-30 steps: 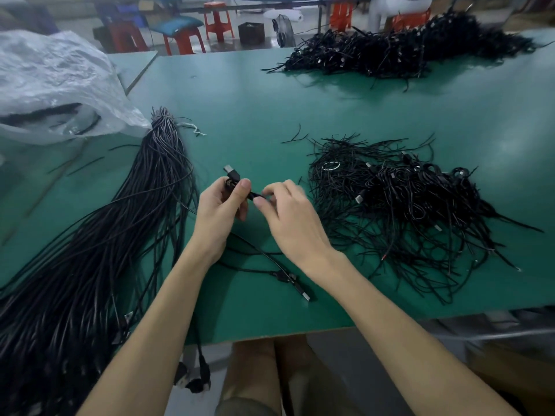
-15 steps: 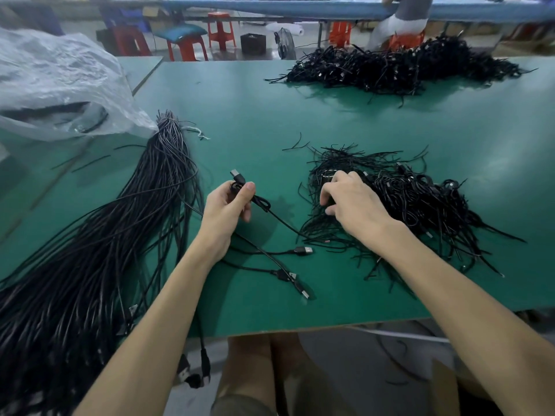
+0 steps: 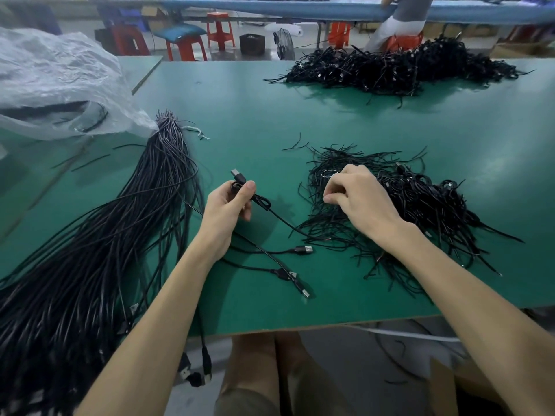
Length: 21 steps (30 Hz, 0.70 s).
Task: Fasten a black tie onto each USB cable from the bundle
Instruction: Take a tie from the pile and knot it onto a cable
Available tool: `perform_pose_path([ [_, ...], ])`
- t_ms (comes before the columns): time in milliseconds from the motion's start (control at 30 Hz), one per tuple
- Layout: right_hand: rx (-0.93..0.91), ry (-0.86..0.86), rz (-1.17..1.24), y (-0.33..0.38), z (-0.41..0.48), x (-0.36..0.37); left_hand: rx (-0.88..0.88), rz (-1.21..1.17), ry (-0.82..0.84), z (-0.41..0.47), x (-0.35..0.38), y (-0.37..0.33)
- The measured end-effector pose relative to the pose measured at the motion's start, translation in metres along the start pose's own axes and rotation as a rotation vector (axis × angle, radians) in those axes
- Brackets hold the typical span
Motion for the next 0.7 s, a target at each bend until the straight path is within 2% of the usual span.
perform_pose_path([
  [167,0.07,-0.116,0.119,0.006,0.002,-0.009,-0.007,-0.005,-0.002,-0.001,0.0,-0.001],
  [267,0.095,-0.213,0.049,0.007,0.0,-0.012,-0.011,-0.009,0.001,-0.002,0.001,-0.002],
  [400,0.151,-0.236,0.079,0.007,-0.003,-0.014,-0.02,-0.007,0.018,-0.003,0.001,-0.002],
  [567,0.221,-0.334,0.335,0.011,-0.006,-0.025,-0.015,0.008,0.04,-0.005,0.001,-0.003],
  [700,0.26,-0.28,0.461,0.023,-0.004,-0.028,-0.003,0.01,0.056,-0.005,0.003,-0.005],
])
Point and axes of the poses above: each hand's wrist, its own z-axis towards the middle knuckle, its own x-axis out of the palm, y = z × x, the point moved 4 cm from there along z, towards the middle knuckle, and after that the axes turned 14 degrees about -z, right-handed, at the moved point
